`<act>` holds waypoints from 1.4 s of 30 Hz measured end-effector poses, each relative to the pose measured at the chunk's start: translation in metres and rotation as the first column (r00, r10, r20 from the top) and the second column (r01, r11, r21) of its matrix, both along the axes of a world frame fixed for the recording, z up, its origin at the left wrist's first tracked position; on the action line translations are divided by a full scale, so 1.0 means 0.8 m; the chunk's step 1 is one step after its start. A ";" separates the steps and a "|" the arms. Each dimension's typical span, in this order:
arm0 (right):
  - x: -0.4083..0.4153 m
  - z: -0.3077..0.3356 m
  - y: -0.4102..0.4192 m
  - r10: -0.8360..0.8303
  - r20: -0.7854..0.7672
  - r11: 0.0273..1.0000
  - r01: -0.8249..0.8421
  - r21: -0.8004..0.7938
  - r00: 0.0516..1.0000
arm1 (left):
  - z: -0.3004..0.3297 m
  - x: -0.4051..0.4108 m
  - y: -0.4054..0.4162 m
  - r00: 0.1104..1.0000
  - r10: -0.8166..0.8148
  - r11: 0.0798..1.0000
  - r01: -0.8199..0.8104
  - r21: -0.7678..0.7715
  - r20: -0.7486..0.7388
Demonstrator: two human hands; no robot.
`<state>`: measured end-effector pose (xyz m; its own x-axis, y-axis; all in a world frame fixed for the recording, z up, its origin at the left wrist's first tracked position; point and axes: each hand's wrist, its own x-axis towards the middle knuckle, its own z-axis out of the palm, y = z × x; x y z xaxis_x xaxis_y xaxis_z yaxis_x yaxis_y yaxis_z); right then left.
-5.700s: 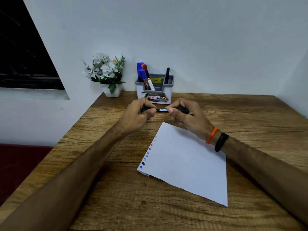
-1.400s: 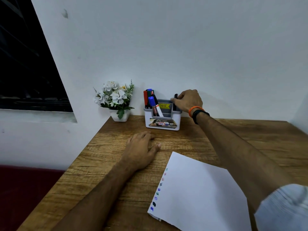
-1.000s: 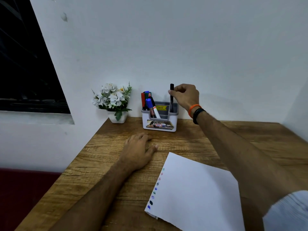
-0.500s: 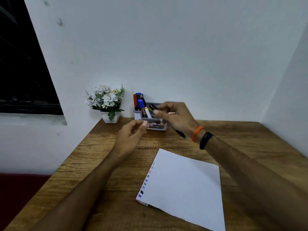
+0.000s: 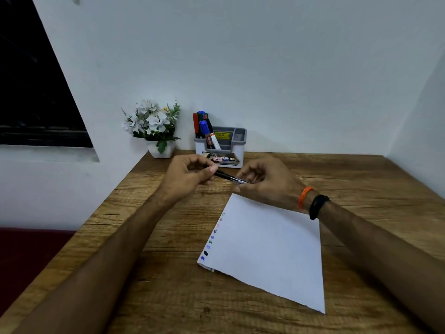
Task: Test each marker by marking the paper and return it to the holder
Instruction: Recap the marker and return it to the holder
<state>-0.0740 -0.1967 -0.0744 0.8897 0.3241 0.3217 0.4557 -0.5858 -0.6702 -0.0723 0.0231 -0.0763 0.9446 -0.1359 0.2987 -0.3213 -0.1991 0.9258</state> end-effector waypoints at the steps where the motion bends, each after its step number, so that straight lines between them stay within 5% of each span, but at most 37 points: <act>1: 0.001 -0.001 -0.003 0.019 -0.028 0.998 -0.017 0.060 0.999 | 0.001 0.001 0.002 1.000 0.002 1.000 -0.002 0.001 -0.006; 5: 0.006 -0.004 -0.009 0.108 -0.174 0.906 -0.024 0.424 0.979 | -0.002 0.002 0.005 0.998 -0.047 0.998 0.049 0.039 -0.043; 10: 0.004 -0.010 0.000 0.182 -0.212 0.835 -0.037 0.550 0.960 | -0.005 -0.003 -0.005 0.990 -0.137 0.957 0.129 0.260 0.015; 15: 0.008 -0.013 0.006 0.322 -0.269 0.680 -0.024 0.733 0.908 | -0.004 -0.004 -0.006 0.988 -0.116 0.948 0.079 0.309 0.104; 27: -0.004 -0.022 0.021 0.344 -0.244 0.768 -0.122 0.629 0.906 | -0.002 -0.017 -0.019 0.957 -0.223 0.783 0.062 0.619 0.187; 33: -0.006 -0.031 0.029 0.248 -0.231 0.790 -0.059 0.610 0.941 | -0.011 -0.021 -0.027 0.940 -0.252 0.789 0.061 0.611 0.231; 42: -0.006 -0.027 0.025 0.341 -0.216 0.732 -0.114 0.672 0.915 | -0.011 -0.016 -0.029 0.923 -0.273 0.833 0.086 0.546 0.272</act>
<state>-0.0786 -0.1764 -0.0956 0.9014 0.3510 0.2535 0.2243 0.1220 -0.9668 -0.0852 0.0001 -0.0849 0.7477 -0.5148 0.4193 -0.6615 -0.5230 0.5375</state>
